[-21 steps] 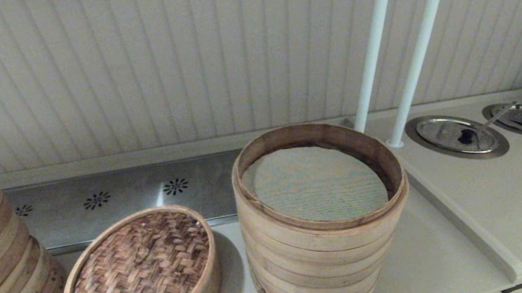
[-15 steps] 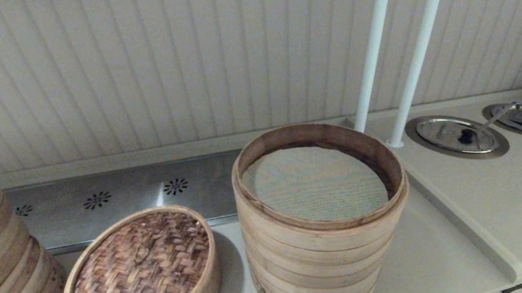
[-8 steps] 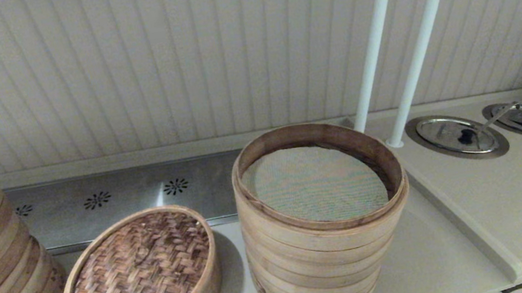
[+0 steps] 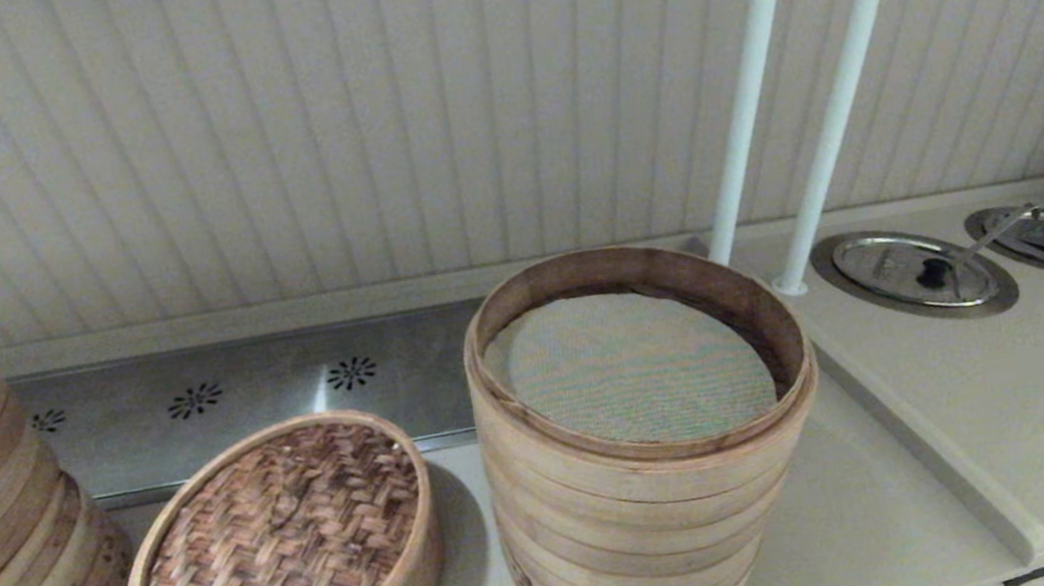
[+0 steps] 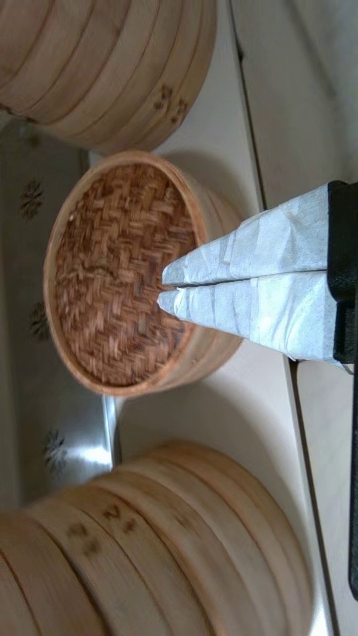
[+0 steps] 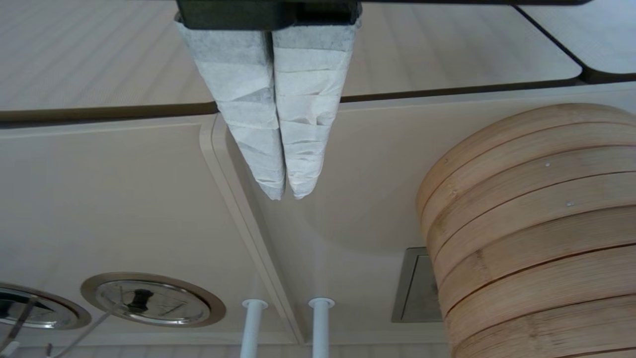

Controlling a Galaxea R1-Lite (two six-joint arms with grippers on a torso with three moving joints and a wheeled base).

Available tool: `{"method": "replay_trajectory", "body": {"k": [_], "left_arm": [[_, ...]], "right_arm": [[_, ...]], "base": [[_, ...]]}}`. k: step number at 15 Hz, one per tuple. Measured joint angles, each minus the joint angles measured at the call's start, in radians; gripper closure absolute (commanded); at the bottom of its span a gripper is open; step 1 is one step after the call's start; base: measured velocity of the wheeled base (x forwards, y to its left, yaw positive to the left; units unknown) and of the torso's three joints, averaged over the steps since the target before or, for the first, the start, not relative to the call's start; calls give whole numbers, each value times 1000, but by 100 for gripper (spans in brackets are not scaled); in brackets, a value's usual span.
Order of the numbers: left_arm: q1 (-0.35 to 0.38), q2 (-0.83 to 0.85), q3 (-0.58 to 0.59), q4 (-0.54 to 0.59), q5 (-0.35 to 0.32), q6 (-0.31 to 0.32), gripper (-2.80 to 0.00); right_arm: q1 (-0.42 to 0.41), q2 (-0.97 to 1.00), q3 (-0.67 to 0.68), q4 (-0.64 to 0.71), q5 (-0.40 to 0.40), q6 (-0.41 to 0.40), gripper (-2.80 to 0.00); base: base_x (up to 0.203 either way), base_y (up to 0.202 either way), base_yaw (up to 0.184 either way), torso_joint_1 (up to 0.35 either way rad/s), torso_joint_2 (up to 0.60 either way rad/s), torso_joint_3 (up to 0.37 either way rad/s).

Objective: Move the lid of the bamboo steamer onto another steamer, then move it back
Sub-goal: Pick up the steamer

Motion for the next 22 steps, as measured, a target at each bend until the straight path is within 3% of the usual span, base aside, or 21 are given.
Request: {"method": "replay_trajectory", "body": {"k": [3,6,8,12,14,15,22], "left_arm": [[-33,228,-107,6,-26,6,0],[-51,471,-165,-12,-35,73,0],[-62,619,-182,-66,-38,104,0],[-81,862,-200,-243,-80,96,0],[-94,936,-214,-259,-85,94,0],[-100,969,-219,-267,-84,94,-280],[-124,1157,-224,-390,-74,95,-280]], "right_arm": [[0,0,0,0,0,0,0],[0,0,0,0,0,0,0],[-1,0,0,0,0,0,0],[-1,0,0,0,0,0,0],[0,0,0,0,0,0,0],[0,0,0,0,0,0,0],[0,0,0,0,0,0,0]], "base": [[0,0,0,0,0,0],[0,0,0,0,0,0],[0,0,0,0,0,0],[0,0,0,0,0,0],[0,0,0,0,0,0],[0,0,0,0,0,0],[0,0,0,0,0,0]]}}
